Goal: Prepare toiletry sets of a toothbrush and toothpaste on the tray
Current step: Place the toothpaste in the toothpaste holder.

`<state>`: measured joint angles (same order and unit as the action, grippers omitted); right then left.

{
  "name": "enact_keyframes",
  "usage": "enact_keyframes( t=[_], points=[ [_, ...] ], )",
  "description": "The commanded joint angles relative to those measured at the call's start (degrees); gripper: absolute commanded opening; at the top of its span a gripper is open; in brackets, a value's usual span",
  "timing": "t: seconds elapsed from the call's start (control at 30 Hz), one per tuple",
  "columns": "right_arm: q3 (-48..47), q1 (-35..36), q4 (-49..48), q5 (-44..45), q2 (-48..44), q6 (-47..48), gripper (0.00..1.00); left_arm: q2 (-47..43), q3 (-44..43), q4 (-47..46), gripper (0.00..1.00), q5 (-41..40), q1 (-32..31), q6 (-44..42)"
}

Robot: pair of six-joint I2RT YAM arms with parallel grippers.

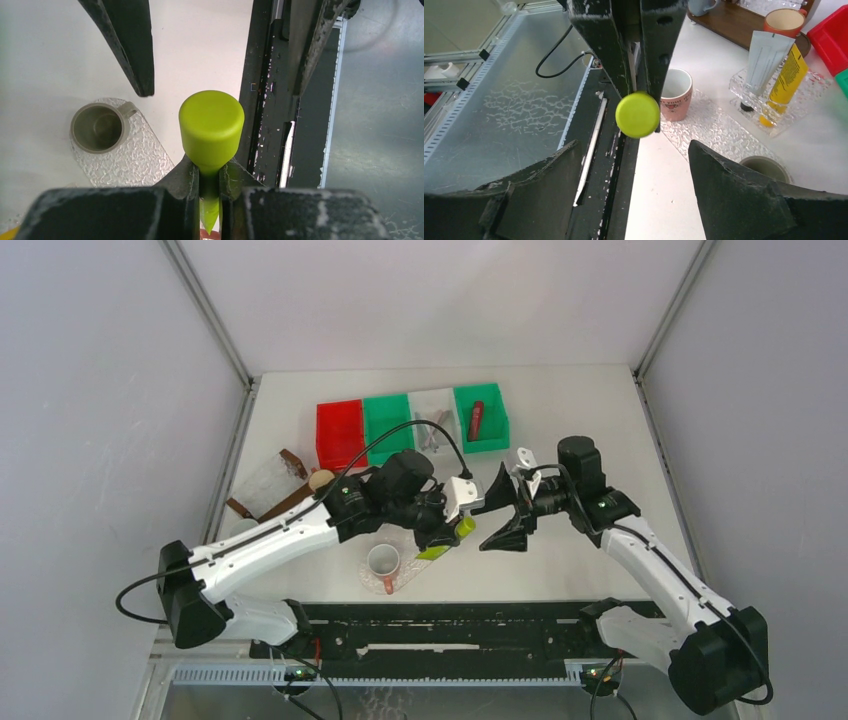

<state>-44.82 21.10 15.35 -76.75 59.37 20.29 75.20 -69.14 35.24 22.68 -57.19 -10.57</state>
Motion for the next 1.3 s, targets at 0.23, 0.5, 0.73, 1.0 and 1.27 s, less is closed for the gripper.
enact_keyframes(
  t=[0.23,0.5,0.73,1.0,1.27],
  points=[
    [0.8,3.8,-9.8,1.8,0.0,-8.1,0.72,2.7,-5.8,-2.0,0.0,2.3,-0.8,-0.2],
    [0.9,4.2,-10.7,1.9,-0.2,-8.7,0.44,3.1,-5.6,-2.5,0.0,2.5,-0.9,0.9],
    [0.9,4.4,-11.9,2.0,-0.3,-10.1,0.1,2.1,-4.2,-4.9,0.06,2.3,-0.9,1.9],
    [0.9,0.6,-18.4,0.0,-0.9,-20.5,0.0,-5.5,7.4,-14.8,0.68,-0.1,-0.5,5.4],
    [0.9,-3.1,-24.7,0.2,-0.1,-30.5,0.0,-16.1,26.7,-38.5,0.83,3.2,2.2,15.0]
  ],
)
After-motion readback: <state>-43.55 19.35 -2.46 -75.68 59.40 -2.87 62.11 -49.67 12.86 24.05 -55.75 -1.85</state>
